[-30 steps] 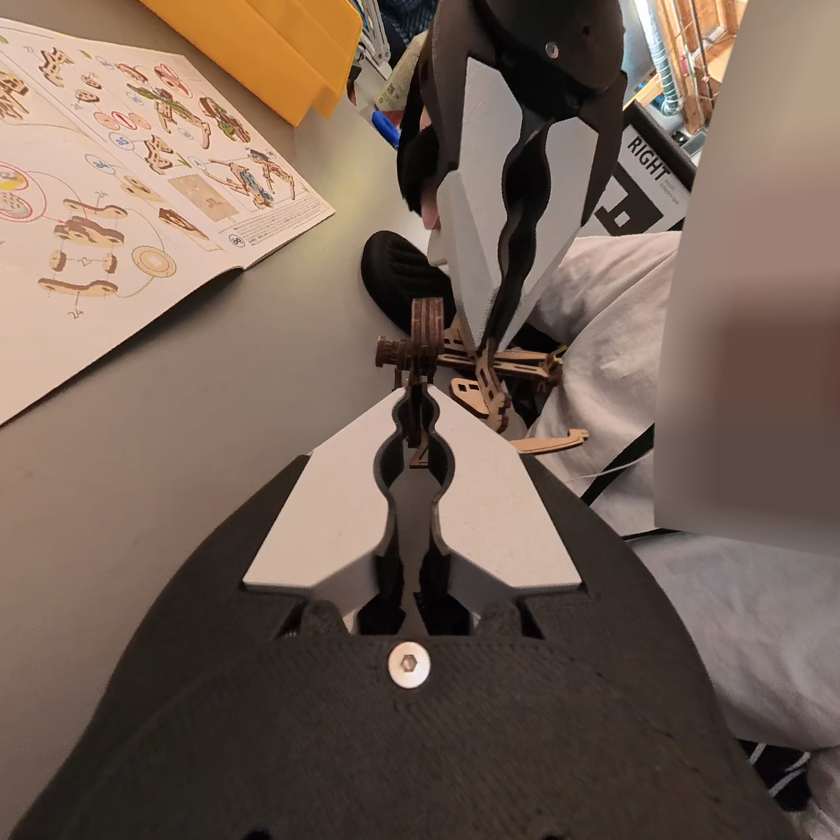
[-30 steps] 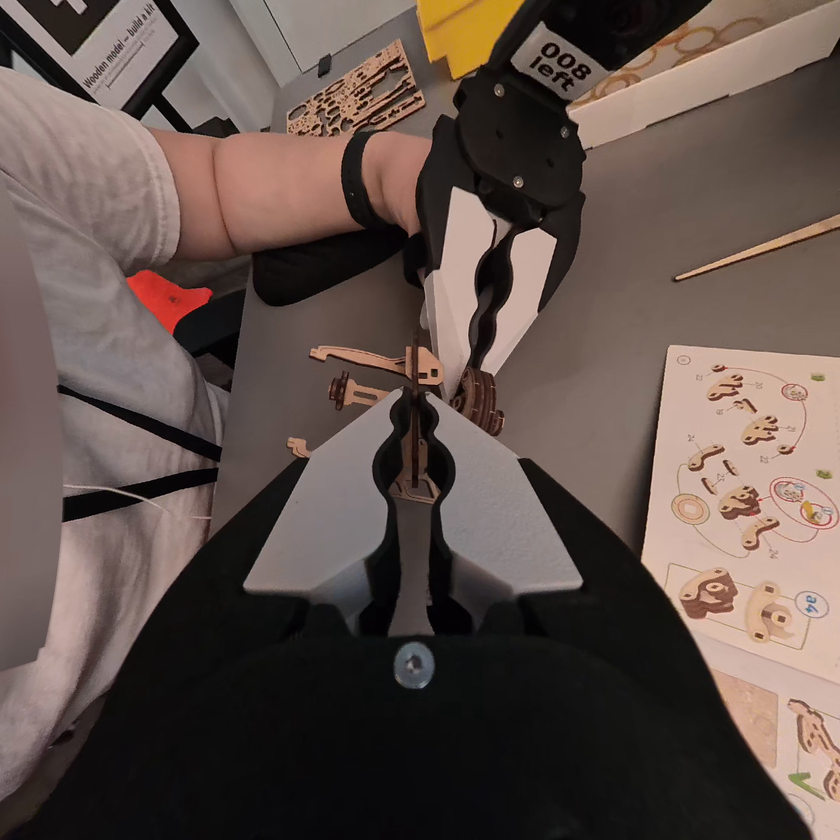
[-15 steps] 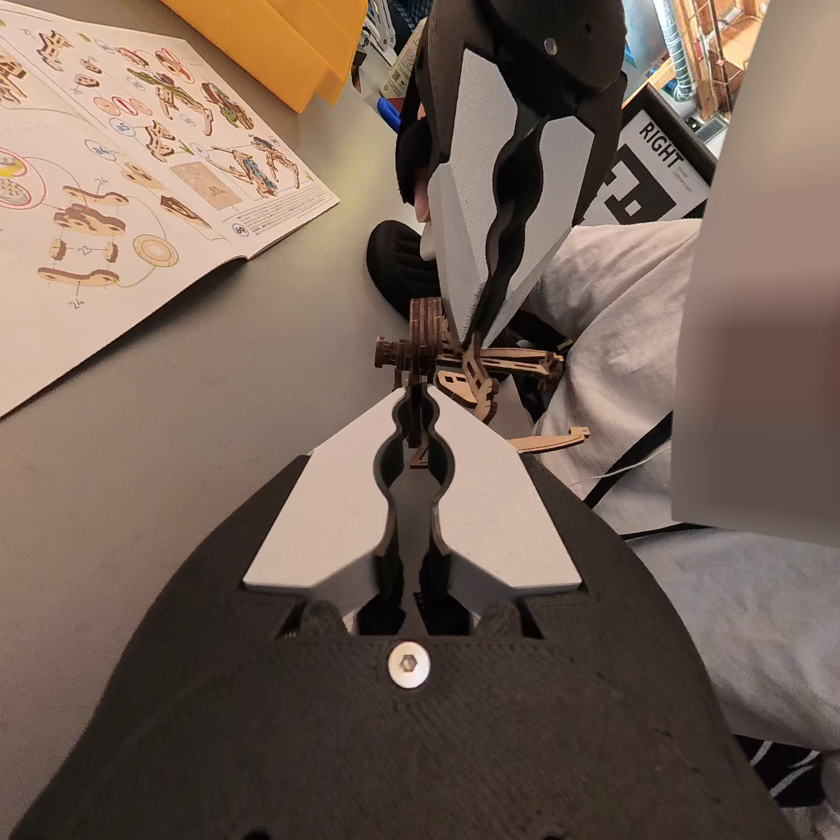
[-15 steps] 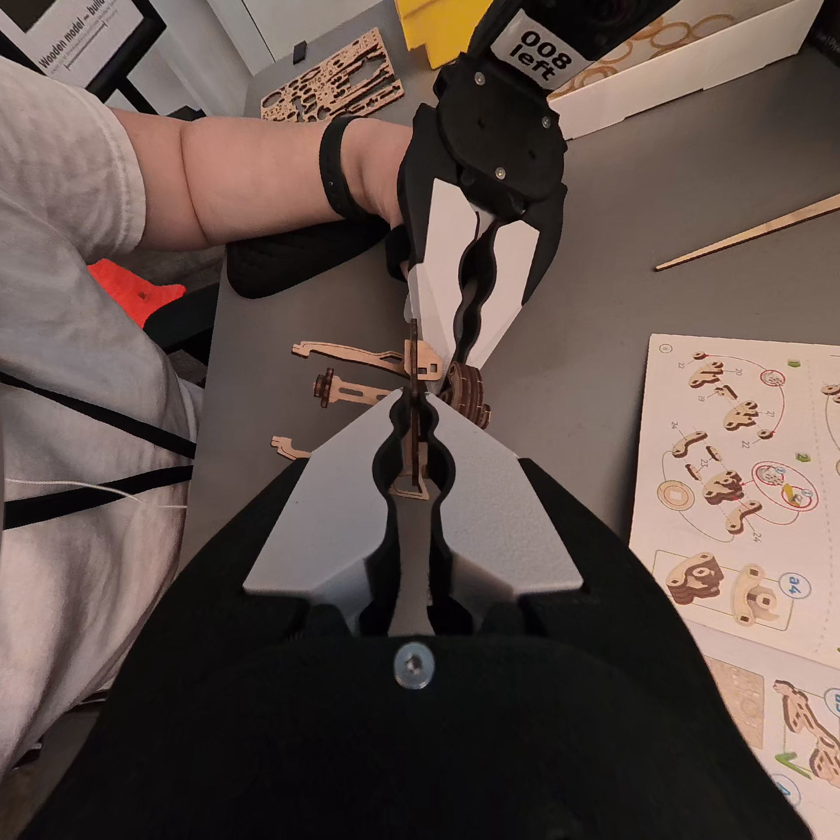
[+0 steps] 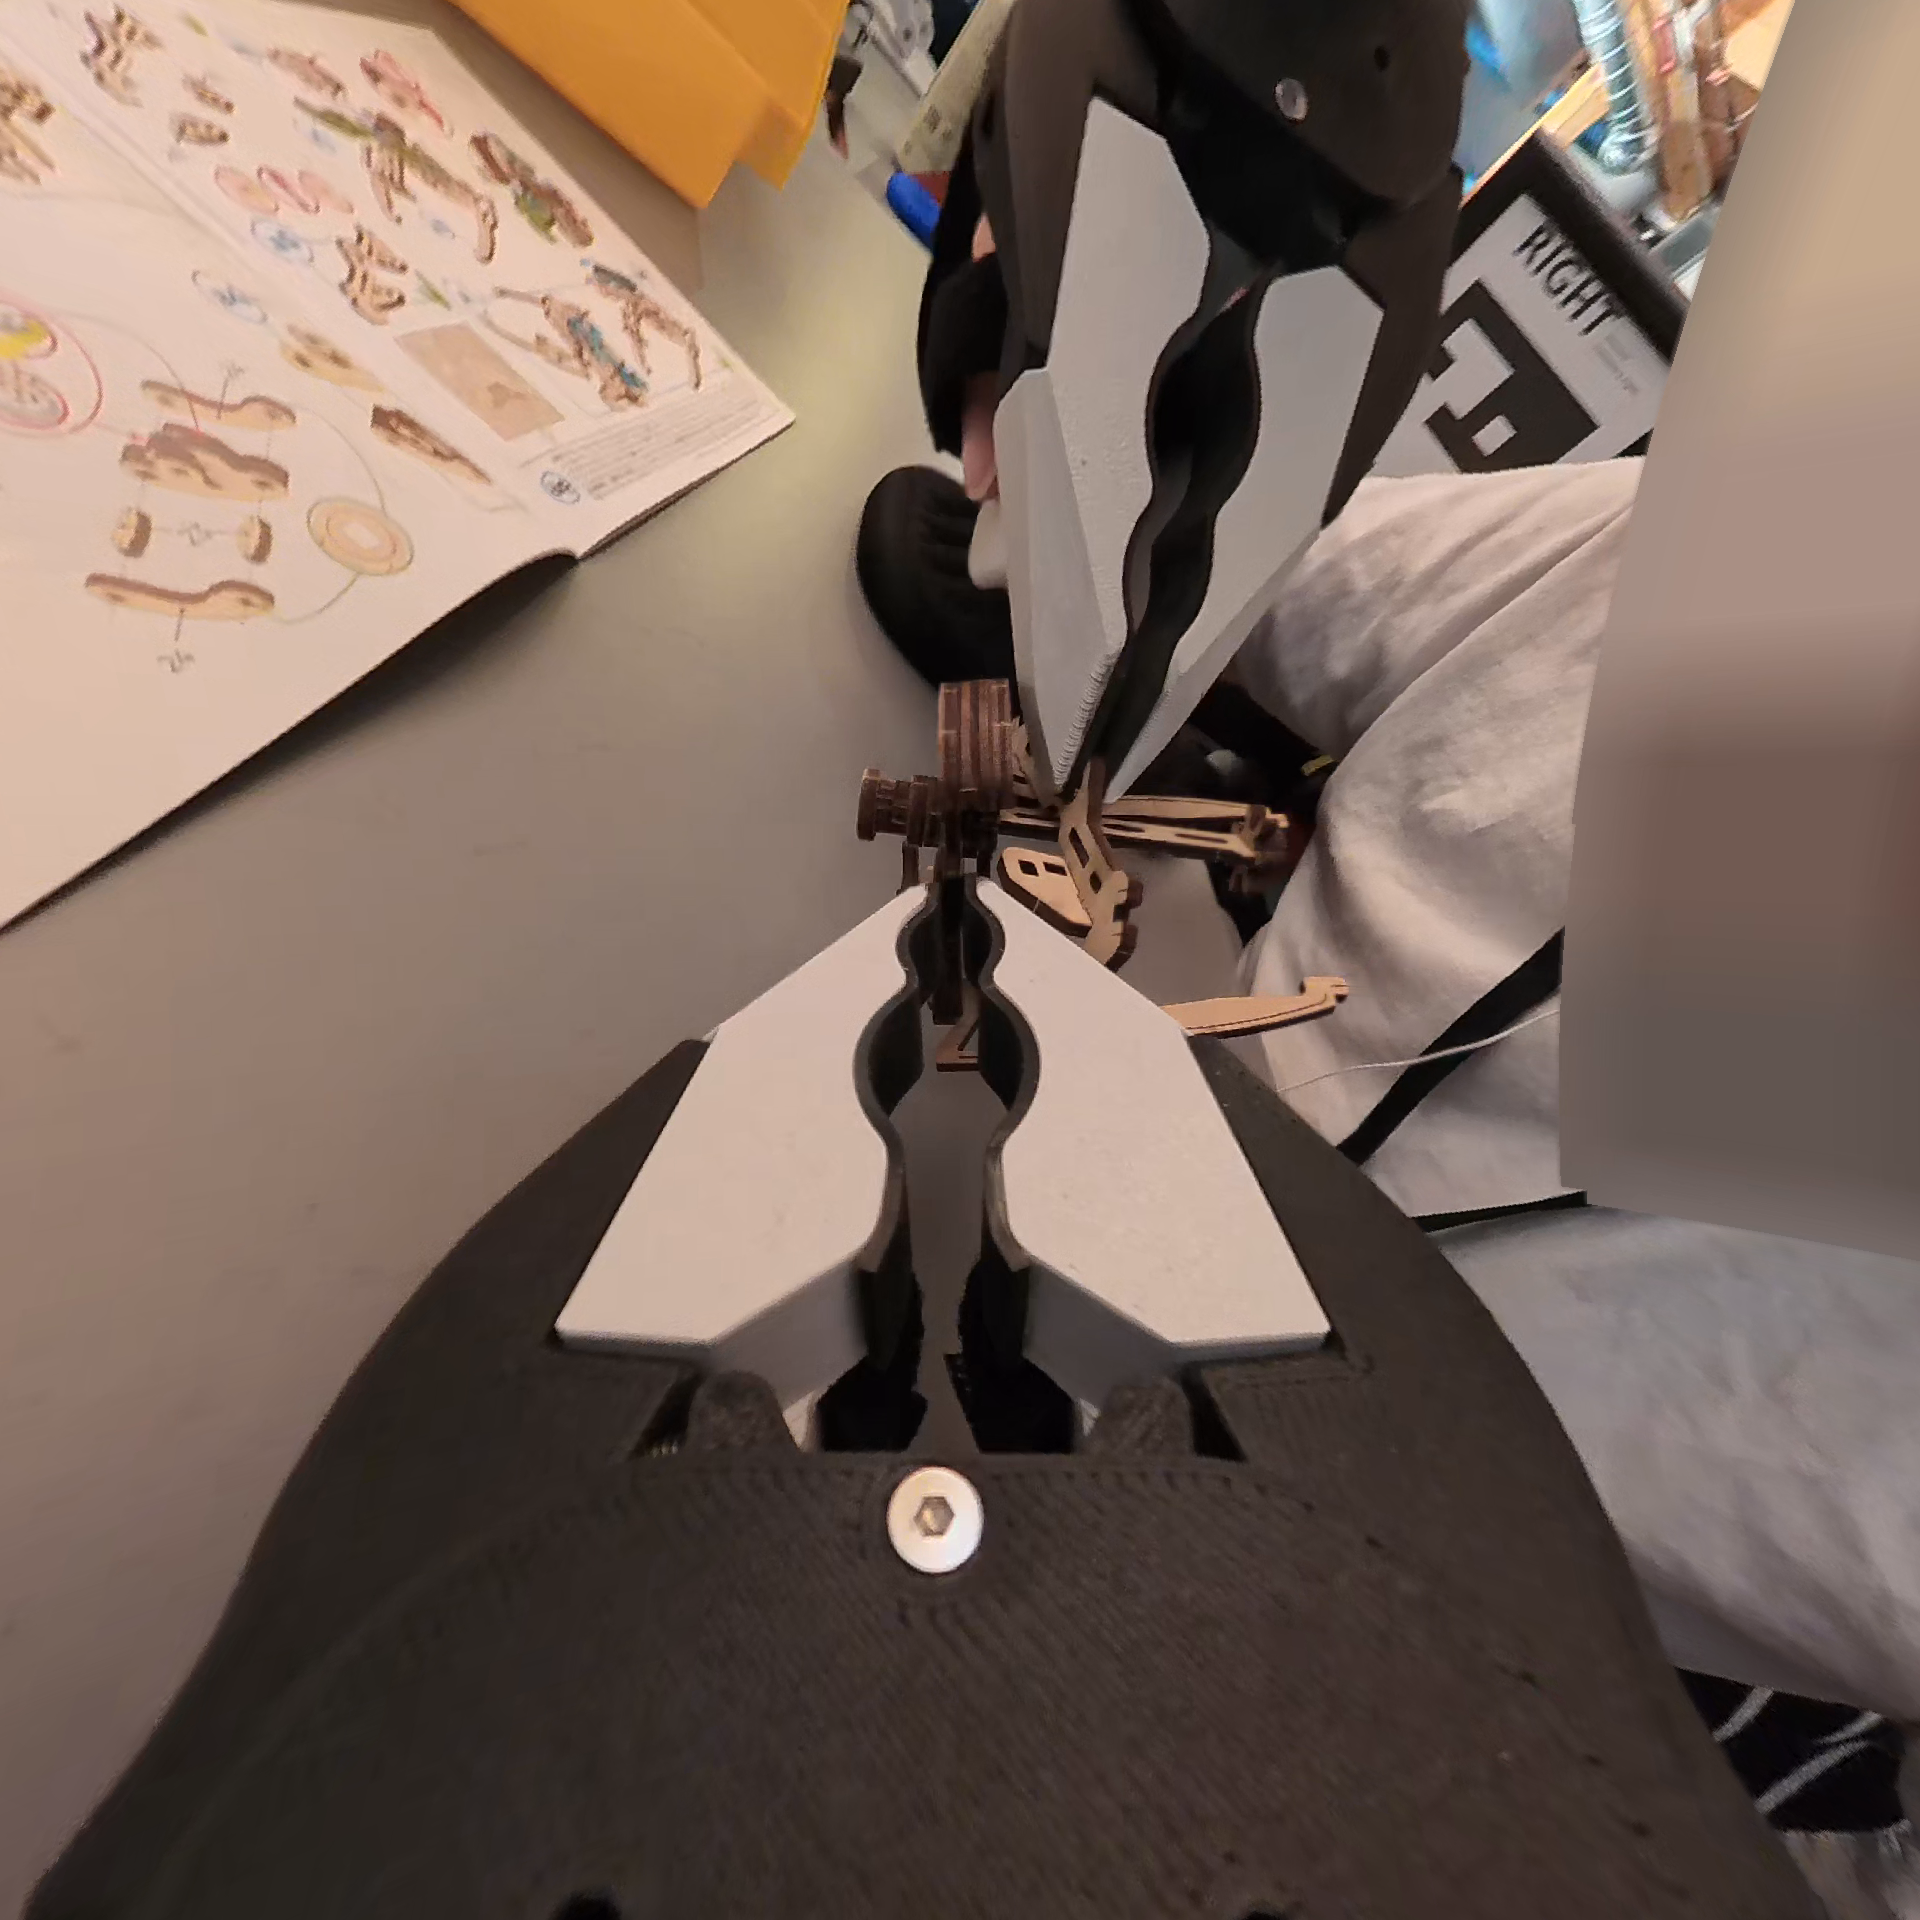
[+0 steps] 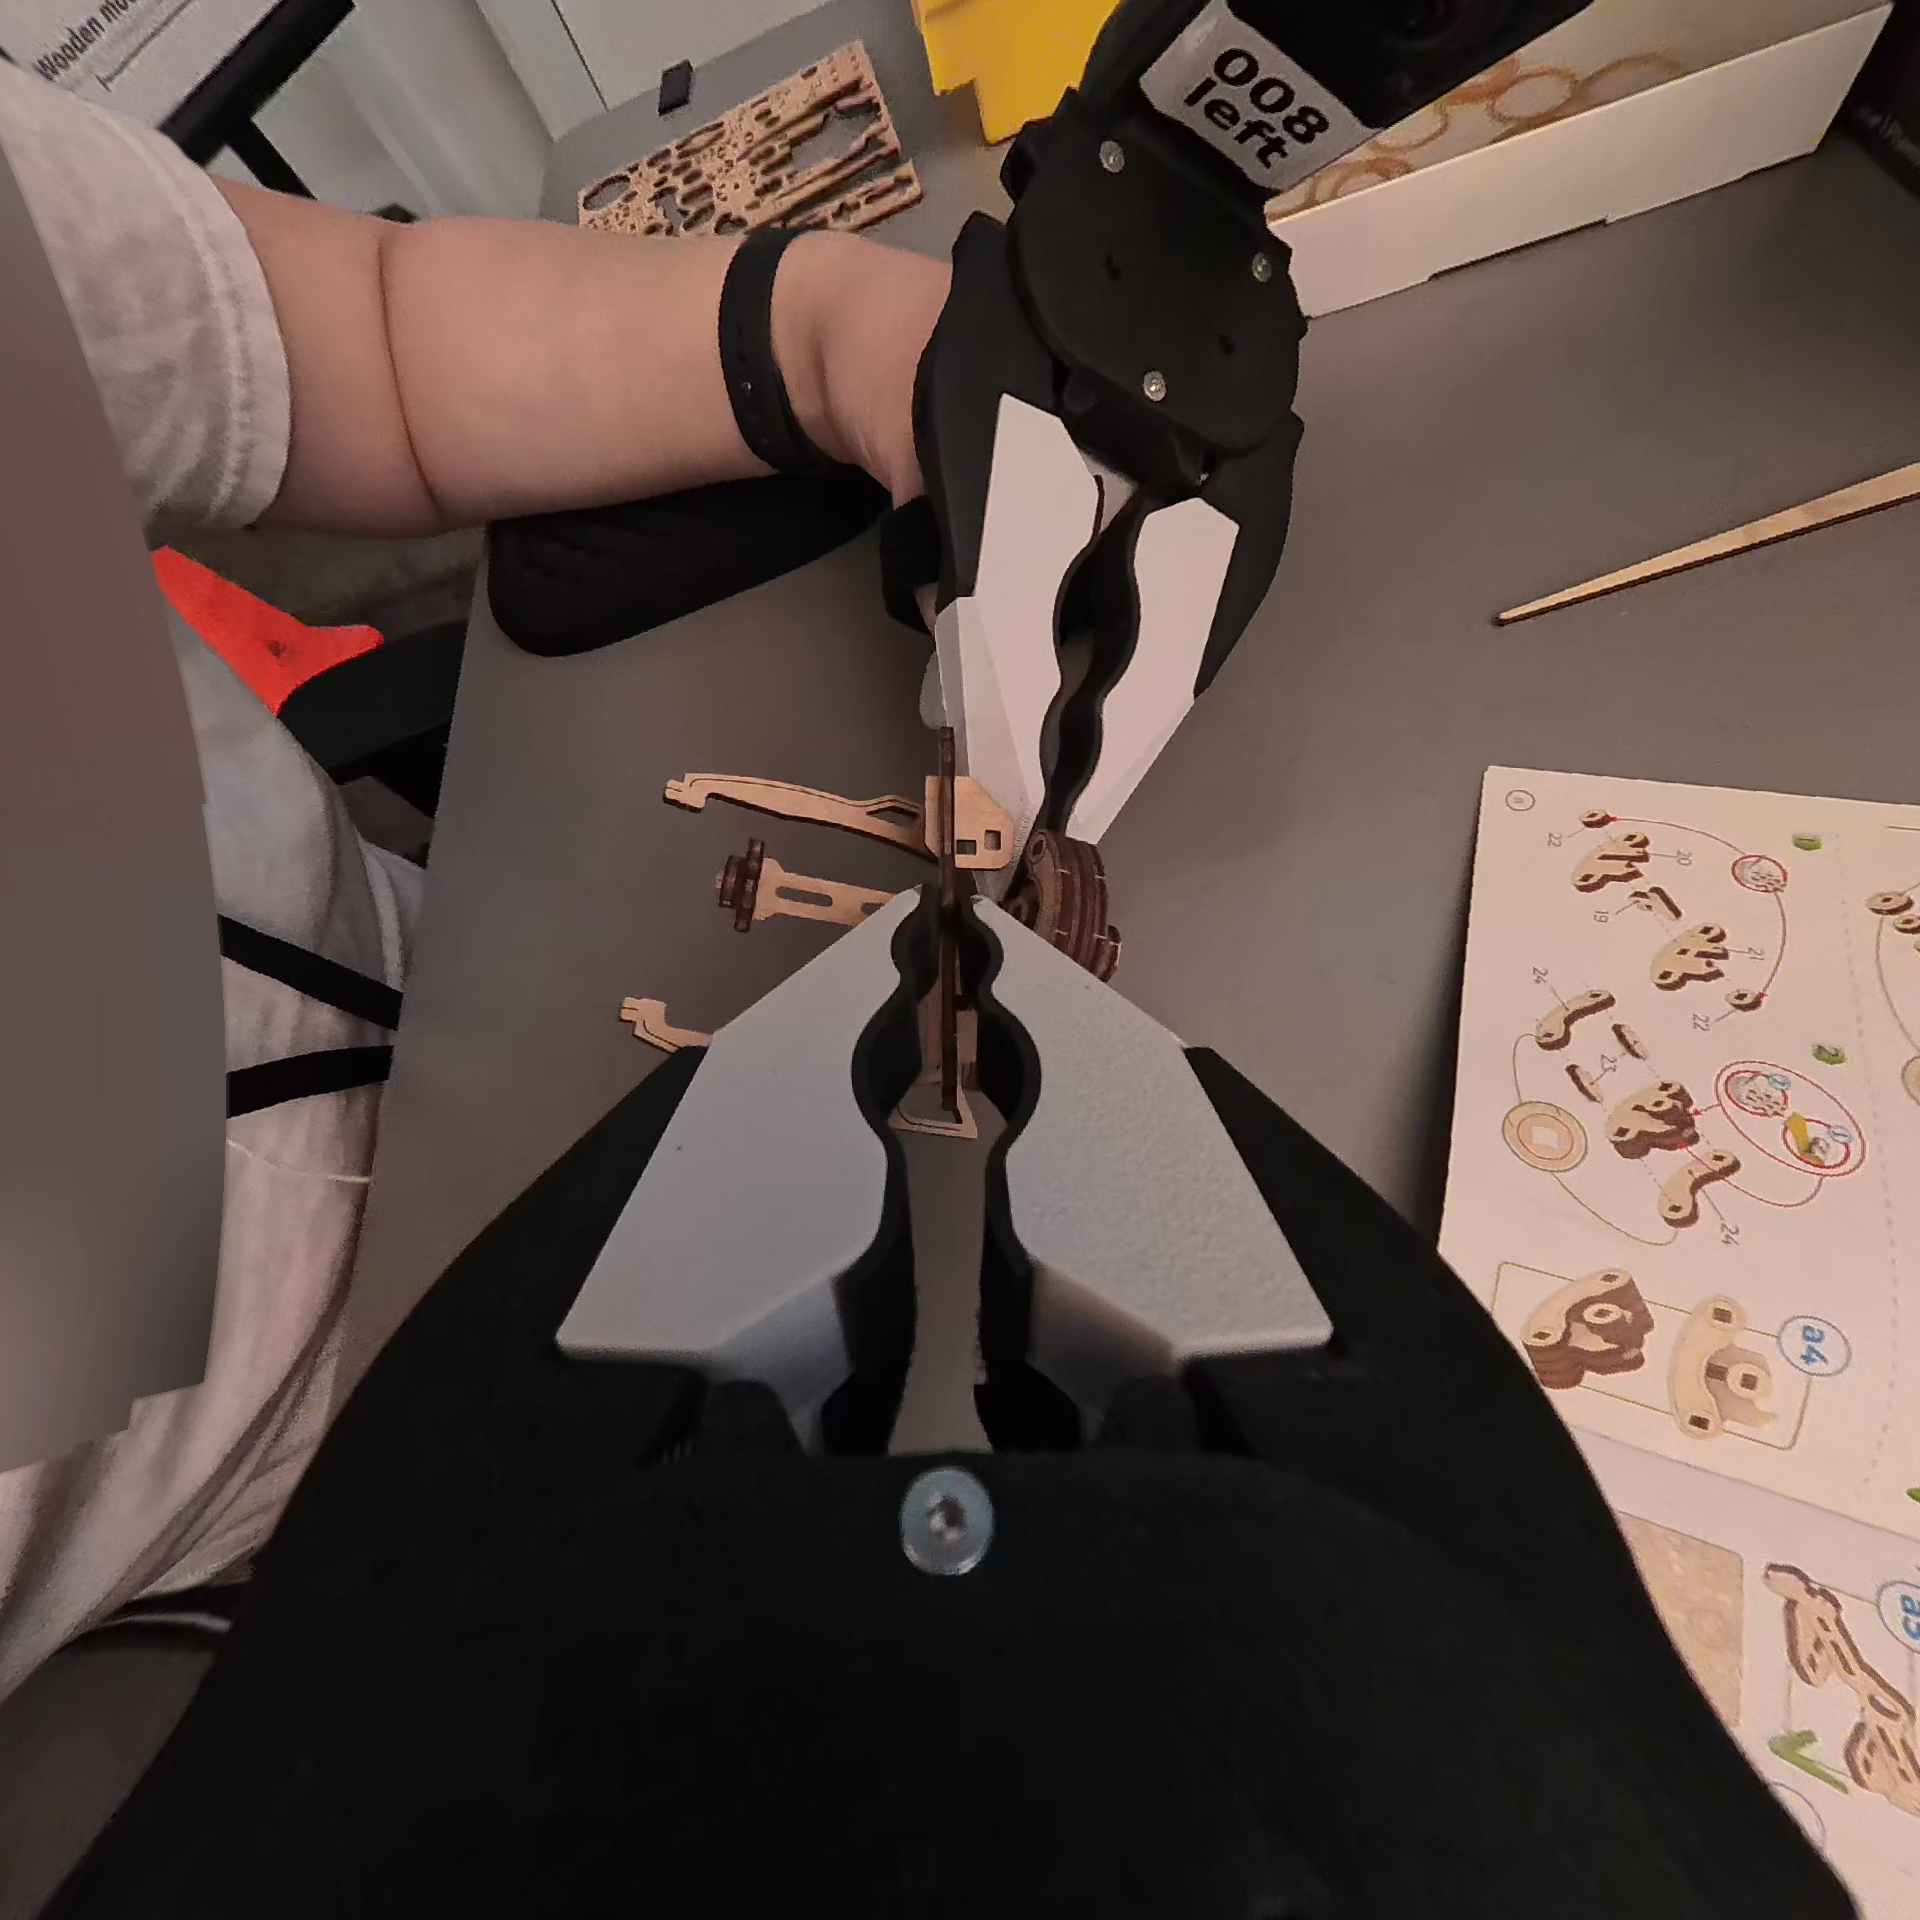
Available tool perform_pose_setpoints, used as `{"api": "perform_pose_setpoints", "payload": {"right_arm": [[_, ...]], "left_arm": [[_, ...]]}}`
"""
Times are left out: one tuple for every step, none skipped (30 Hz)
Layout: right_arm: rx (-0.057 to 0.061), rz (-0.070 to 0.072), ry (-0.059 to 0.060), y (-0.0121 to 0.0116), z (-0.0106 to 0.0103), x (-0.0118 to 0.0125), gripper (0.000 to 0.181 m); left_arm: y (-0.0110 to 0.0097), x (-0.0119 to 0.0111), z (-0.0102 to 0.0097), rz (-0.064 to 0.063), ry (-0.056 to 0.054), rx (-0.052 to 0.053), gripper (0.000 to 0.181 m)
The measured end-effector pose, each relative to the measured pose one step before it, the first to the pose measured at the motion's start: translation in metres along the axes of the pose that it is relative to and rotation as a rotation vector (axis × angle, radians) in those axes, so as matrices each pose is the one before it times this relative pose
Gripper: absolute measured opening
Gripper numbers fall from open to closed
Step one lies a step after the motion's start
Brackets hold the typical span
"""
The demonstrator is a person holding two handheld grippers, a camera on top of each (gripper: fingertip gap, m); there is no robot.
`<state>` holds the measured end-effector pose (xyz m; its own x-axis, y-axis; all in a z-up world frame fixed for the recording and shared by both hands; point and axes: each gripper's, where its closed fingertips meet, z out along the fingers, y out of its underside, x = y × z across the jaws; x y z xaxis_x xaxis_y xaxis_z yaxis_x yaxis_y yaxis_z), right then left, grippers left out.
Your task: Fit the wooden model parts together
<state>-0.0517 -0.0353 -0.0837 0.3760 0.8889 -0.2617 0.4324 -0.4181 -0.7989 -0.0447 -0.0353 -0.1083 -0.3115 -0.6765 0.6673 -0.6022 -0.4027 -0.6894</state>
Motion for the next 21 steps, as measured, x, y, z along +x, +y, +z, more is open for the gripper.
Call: {"api": "perform_pose_setpoints", "payload": {"right_arm": [[0.0105,-0.0075,0.0023,0.00063,0.00025,-0.00077,0.001],[0.0093,-0.0046,-0.0009,0.00038,-0.00025,-0.00130,0.001],[0.0066,-0.0004,-0.0002,0.00055,-0.00057,-0.00101,0.001],[0.0053,0.0014,-0.0047,0.00064,-0.00023,-0.00123,0.001],[0.0052,0.0023,-0.0062,0.00053,0.00003,-0.00128,0.001],[0.0004,0.0026,0.0003,0.00113,0.00050,0.00018,0.001],[-0.0060,0.0017,0.0005,0.00166,0.00092,0.00048,0.001],[-0.0093,0.0015,-0.0040,0.00203,0.00132,0.00003,0.001],[-0.0079,0.0019,-0.0037,0.00174,0.00137,0.00004,0.001],[-0.0018,0.0023,0.0012,0.00092,0.00098,0.00065,0.001],[0.0011,0.0017,-0.0011,0.00032,0.00070,0.00005,0.001],[0.0044,0.0011,-0.0021,-0.00025,0.00007,-0.00026,0.001],[0.0061,0.0022,0.0011,-0.00035,-0.00038,0.00006,0.001],[0.0055,0.0047,0.0009,-0.00048,-0.00079,0.00006,0.001],[0.0114,0.0035,0.0003,-0.00126,-0.00124,-0.00029,0.001],[0.0109,0.0045,0.0020,-0.00142,-0.00167,-0.00026,0.001],[0.0080,0.0054,0.0045,-0.00113,-0.00214,0.00005,0.001],[0.0080,0.0018,0.0021,-0.00152,-0.00249,-0.00046,0.001],[0.0070,0.0004,0.0018,-0.00168,-0.00269,-0.00040,0.001],[0.0093,-0.0004,0.0084,-0.00193,-0.00294,0.00063,0.001],[0.0093,-0.0004,0.0100,-0.00156,-0.00283,0.00128,0.001]], "left_arm": [[0.00101,-0.00006,0.00058,-0.0063,-0.0007,-0.0070,0.000],[0.00085,0.00100,0.00067,-0.0035,0.0052,-0.0061,0.000],[0.00106,0.00048,0.00063,-0.0051,0.0012,-0.0071,0.000],[0.00122,-0.00053,0.00081,-0.0051,-0.0041,-0.0078,0.000],[0.00176,-0.00061,0.00073,-0.0060,-0.0025,-0.0092,0.000],[0.00219,-0.00023,0.00111,-0.0122,0.0035,-0.0111,0.000],[0.00118,-0.00024,0.00124,-0.0088,0.0040,-0.0034,0.000],[0.00124,-0.00054,0.00128,-0.0101,0.0028,-0.0038,0.000],[0.00185,-0.00078,0.00112,-0.0118,0.0016,-0.0080,0.000],[0.00129,-0.00080,0.00084,-0.0084,-0.0008,-0.0044,0.000],[0.00053,-0.00108,0.00034,-0.0116,-0.0021,-0.0014,0.000],[0.00038,-0.00099,0.00004,-0.0119,-0.0008,0.0001,0.000],[0.00092,-0.00121,-0.00013,-0.0182,-0.0010,-0.0023,0.000],[0.00143,-0.00132,-0.00030,-0.0233,-0.0009,-0.0043,0.000],[0.00062,-0.00089,-0.00029,-0.0163,-0.0002,0.0021,0.000],[0.00099,-0.00013,-0.00019,-0.0225,0.0022,-0.0007,0.000],[0.00174,0.00081,0.00013,-0.0231,0.0080,-0.0039,0.000],[0.00294,0.00074,0.00067,-0.0261,0.0112,-0.0119,0.000],[0.00172,-0.00010,0.00079,-0.0203,0.0065,-0.0061,0.000],[0.00044,-0.00011,0.00043,-0.0198,0.0072,0.0017,0.000],[0.00163,0.00061,0.00031,-0.0208,0.0118,-0.0061,0.000]]}}
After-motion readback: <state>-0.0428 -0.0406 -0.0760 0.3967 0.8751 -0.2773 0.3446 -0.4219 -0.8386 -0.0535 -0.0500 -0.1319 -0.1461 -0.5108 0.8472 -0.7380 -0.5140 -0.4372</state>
